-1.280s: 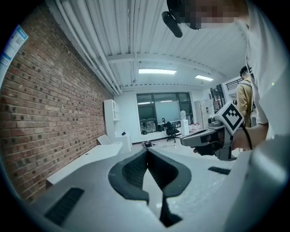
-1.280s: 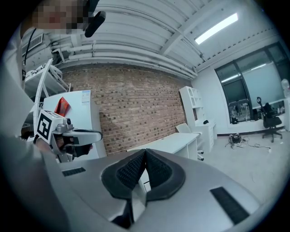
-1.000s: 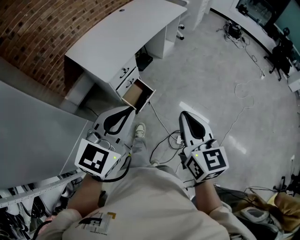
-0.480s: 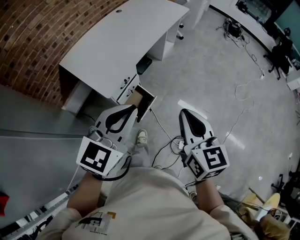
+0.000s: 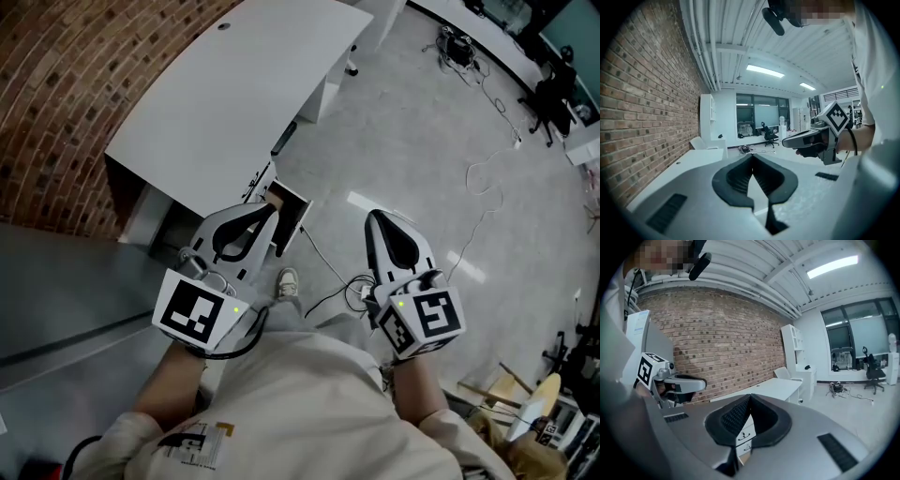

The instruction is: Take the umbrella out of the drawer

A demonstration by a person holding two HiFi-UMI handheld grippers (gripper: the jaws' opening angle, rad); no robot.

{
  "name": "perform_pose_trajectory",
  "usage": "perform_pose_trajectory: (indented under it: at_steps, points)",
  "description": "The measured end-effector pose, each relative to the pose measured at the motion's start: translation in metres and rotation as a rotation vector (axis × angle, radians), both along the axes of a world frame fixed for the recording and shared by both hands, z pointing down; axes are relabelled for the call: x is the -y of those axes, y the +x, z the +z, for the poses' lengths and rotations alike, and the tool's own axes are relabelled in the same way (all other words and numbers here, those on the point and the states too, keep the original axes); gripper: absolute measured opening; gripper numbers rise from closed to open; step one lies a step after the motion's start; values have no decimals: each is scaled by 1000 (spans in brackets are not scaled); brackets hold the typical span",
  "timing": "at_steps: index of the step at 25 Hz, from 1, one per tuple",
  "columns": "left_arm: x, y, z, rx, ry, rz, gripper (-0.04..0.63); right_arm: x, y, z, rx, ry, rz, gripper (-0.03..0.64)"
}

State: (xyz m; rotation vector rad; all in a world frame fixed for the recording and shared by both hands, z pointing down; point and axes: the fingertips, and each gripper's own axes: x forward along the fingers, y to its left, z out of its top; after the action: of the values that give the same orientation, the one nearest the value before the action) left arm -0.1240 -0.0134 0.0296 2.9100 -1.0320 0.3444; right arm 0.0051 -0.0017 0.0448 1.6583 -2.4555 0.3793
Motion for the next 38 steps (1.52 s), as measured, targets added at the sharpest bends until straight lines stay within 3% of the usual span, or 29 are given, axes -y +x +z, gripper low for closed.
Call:
perform_pose_trajectory:
  at_steps: [9, 22, 31, 38]
  points:
    - [41, 1, 17, -4, -26, -6, 8, 35, 4, 10, -14, -29, 20, 6]
    - [82, 30, 49, 37, -53, -114, 8, 74, 43, 55, 28, -107, -34, 6]
    - [122, 41, 112, 85, -85, -165, 9, 108, 61, 111, 29, -165, -31, 6]
    - [144, 48, 208, 128, -194, -167, 9, 136, 72, 183, 56, -218, 4, 6]
